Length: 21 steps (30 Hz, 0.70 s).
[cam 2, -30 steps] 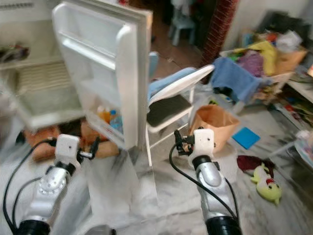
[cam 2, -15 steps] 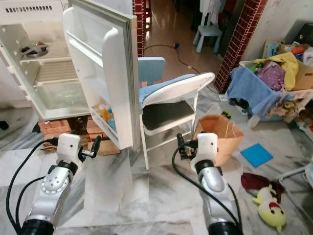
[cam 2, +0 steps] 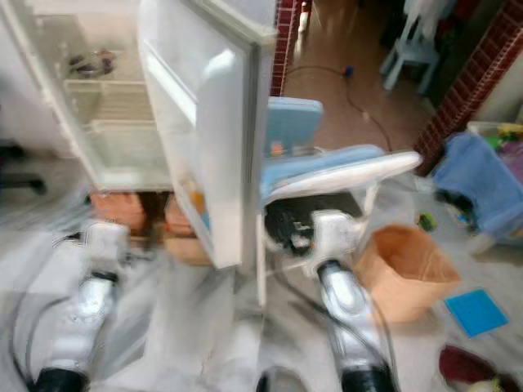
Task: Restocking fridge
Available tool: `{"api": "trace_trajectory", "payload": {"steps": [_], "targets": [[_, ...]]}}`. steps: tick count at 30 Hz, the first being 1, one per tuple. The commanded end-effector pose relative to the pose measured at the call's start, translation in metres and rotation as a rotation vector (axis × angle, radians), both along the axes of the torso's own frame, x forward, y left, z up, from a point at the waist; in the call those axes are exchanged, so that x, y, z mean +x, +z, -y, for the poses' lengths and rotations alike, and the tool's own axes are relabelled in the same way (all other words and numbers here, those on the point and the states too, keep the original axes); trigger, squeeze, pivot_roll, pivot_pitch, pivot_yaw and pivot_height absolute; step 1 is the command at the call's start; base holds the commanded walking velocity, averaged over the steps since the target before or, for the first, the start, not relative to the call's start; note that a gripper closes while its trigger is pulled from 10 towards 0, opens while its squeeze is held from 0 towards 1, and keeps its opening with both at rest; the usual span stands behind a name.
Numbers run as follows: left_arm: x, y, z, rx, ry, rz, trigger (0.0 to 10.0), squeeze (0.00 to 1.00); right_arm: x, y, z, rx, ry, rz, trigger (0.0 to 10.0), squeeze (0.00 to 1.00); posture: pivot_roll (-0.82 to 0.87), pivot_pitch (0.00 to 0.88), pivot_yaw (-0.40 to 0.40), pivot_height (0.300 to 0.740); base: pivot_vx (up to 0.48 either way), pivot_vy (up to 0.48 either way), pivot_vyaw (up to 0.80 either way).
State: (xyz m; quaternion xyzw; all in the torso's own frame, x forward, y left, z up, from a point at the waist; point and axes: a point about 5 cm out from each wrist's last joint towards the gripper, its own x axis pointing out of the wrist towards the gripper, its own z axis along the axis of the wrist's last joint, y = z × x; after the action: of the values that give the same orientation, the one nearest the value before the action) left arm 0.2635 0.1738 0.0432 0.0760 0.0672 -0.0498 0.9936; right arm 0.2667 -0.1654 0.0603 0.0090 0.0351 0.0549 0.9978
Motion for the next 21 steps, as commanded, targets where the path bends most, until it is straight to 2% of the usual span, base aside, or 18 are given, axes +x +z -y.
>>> {"api": "trace_trajectory", "payload": {"steps": [1, 5, 8, 12, 15, 21], "targets": [[0.001, 0.001, -0.018, 0.046, 0.099, -0.01, 10.0, 0.0, 0.004, 0.009, -0.011, 0.008, 0.038, 0.042, 10.0, 0.0, 0.01, 0.002, -0.047, 0.74, 0.0, 0.0, 0.0], [-0.002, -0.001, -0.021, 0.024, 0.147, -0.014, 10.0, 0.0, 0.008, 0.012, -0.014, -0.013, 0.094, 0.058, 10.0, 0.0, 0.02, 0.006, -0.055, 0.74, 0.0, 0.0, 0.0], [-0.004, -0.001, -0.022, 0.024, 0.153, -0.012, 10.0, 0.0, 0.016, 0.019, -0.015, -0.038, 0.111, 0.087, 10.0, 0.0, 0.03, 0.009, -0.06, 0.74, 0.0, 0.0, 0.8], [-0.004, -0.001, -0.023, 0.028, 0.161, -0.014, 10.0, 0.0, 0.025, 0.024, -0.014, -0.024, 0.101, 0.101, 10.0, 0.0, 0.04, 0.009, -0.061, 0.74, 0.0, 0.0, 0.8], [-0.004, -0.001, -0.025, 0.034, 0.168, -0.015, 10.0, 0.0, 0.037, 0.031, -0.017, -0.051, 0.11, 0.124, 10.0, 0.0, 0.05, 0.008, -0.058, 0.74, 0.0, 0.0, 0.59], [-0.004, 0.0, -0.029, 0.058, 0.166, -0.011, 10.0, 0.0, 0.058, 0.045, -0.023, -0.048, 0.09, 0.154, 10.0, 0.0, 0.07, 0.01, -0.058, 0.74, 0.0, 0.0, 0.0]]}}
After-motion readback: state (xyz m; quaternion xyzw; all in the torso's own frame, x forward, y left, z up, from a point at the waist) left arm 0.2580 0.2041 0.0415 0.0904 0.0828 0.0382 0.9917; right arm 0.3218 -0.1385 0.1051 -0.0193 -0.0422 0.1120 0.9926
